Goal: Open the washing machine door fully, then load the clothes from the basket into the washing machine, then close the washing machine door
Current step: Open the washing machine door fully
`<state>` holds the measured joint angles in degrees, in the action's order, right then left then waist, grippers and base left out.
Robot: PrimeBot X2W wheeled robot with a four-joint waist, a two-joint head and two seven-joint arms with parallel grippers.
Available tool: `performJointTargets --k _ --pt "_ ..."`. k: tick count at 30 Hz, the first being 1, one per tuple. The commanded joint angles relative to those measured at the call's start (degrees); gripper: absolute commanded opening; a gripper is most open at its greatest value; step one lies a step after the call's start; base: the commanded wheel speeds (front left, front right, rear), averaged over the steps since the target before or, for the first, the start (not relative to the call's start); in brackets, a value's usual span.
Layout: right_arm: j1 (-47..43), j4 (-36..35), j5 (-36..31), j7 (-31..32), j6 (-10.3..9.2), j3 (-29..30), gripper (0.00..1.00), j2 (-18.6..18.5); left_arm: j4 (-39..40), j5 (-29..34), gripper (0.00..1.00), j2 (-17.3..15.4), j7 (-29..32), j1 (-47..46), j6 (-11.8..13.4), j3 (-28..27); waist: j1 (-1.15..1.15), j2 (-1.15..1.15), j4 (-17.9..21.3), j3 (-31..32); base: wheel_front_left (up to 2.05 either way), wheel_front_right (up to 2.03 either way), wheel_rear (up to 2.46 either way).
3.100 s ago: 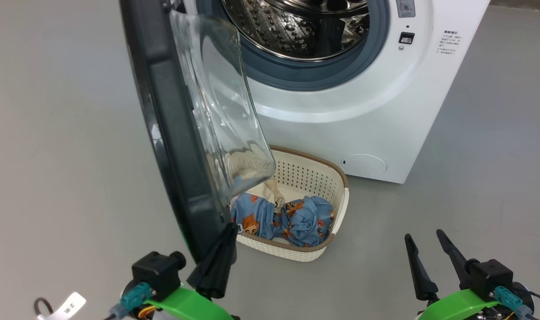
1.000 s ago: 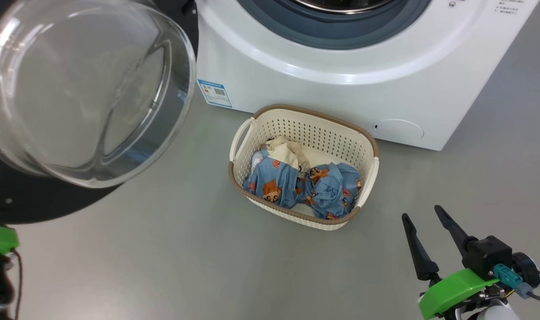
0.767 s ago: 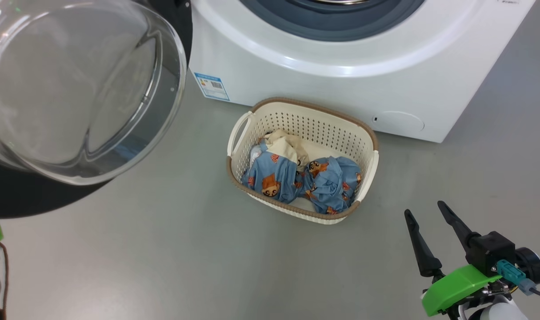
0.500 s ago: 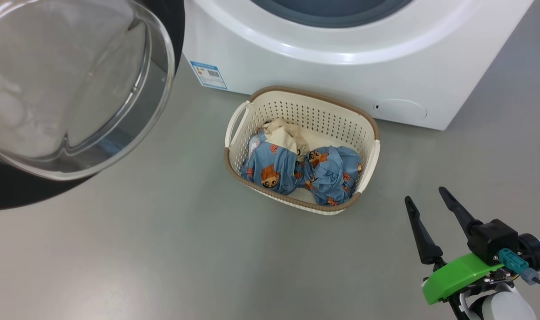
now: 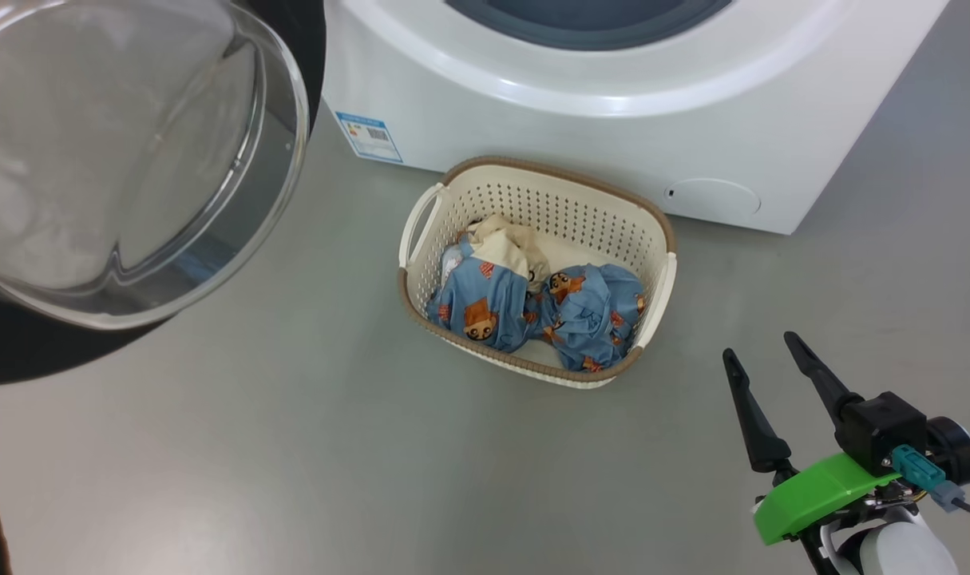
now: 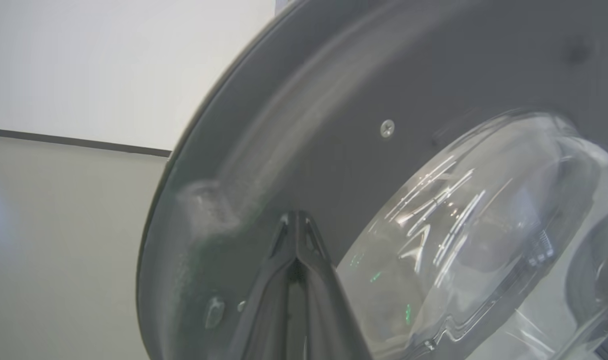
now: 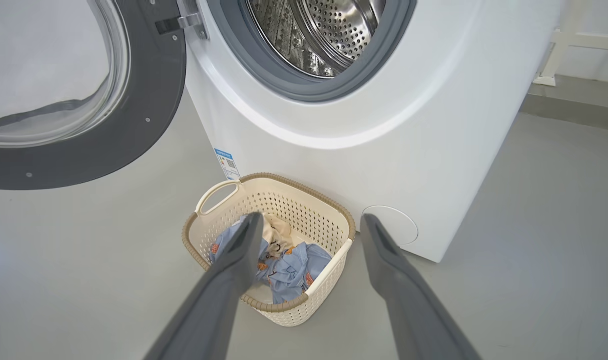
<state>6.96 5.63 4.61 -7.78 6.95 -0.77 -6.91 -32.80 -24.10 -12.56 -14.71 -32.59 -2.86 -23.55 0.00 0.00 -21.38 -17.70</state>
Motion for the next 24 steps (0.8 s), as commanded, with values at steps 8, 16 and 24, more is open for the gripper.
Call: performJointTargets --k 8,16,24 --pt "-0.3 0.9 0.6 -3.4 0.54 -1.2 1.00 1.8 19.2 4.8 0.00 3.8 -0.3 9.4 -2.0 -0.6 0.00 0.00 2.4 4.1 0.00 0.00 0.00" --pt "-1.0 2.6 1.5 -5.7 0.54 -1.9 1.00 3.0 33.9 5.9 0.13 6.3 2.5 17.7 -3.3 4.9 0.00 0.00 7.6 8.0 0.00 0.00 0.00" --pt "-2.0 2.5 2.7 -6.7 0.54 -2.9 1.00 3.6 40.8 6.2 0.25 5.5 5.4 23.7 -3.8 7.8 0.00 0.00 13.3 11.2 0.00 0.00 0.00"
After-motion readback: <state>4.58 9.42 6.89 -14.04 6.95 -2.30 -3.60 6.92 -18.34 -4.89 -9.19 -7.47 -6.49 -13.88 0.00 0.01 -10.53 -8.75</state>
